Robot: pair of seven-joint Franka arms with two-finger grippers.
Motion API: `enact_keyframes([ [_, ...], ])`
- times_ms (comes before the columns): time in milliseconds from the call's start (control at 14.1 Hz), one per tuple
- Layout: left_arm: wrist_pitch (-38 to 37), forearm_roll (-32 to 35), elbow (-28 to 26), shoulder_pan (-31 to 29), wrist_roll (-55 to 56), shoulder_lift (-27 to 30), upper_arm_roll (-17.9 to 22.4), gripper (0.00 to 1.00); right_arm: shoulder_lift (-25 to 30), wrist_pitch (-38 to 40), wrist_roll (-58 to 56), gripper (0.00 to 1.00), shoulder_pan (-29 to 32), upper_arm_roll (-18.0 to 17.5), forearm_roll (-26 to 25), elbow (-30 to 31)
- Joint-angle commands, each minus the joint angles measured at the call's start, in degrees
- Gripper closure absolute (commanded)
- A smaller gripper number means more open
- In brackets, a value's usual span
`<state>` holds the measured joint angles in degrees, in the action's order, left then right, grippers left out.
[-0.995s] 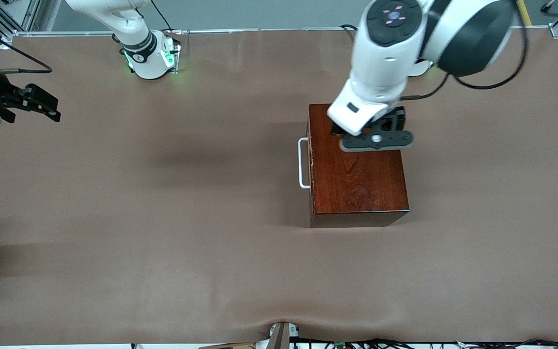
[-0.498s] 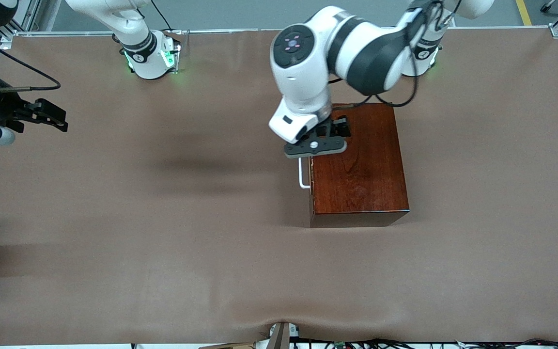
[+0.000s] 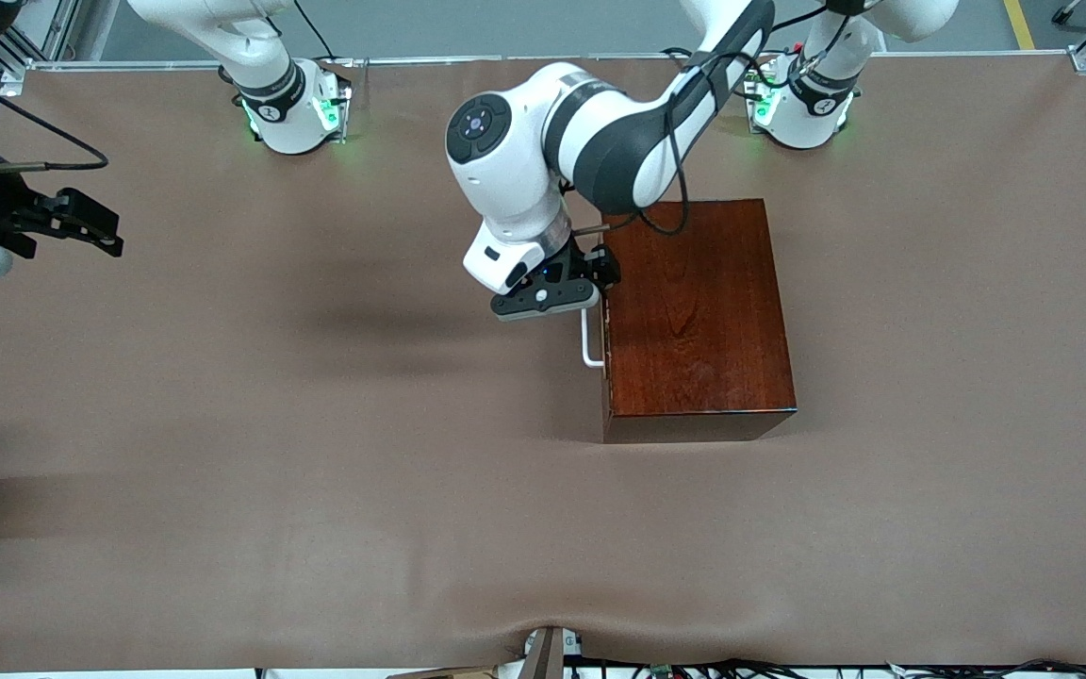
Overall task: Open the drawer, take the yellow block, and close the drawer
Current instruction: 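Reach the left gripper to the white drawer handle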
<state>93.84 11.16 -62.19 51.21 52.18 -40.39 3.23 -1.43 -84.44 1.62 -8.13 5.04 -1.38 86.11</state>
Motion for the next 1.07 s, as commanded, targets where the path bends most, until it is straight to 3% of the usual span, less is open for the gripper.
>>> enact_keyframes([
  [0, 1.0, 1.2, 2.5, 1.6, 0.7, -2.8, 1.1, 0.00, -0.1, 0.3, 0.5, 0.00, 0.4, 0.0, 1.6, -0.8],
  [995, 0.6, 1.4, 1.8, 3.8, 0.3, -8.7, 1.6, 0.00, -0.1, 0.3, 0.4, 0.00, 1.5, 0.1, 2.8, -0.9],
])
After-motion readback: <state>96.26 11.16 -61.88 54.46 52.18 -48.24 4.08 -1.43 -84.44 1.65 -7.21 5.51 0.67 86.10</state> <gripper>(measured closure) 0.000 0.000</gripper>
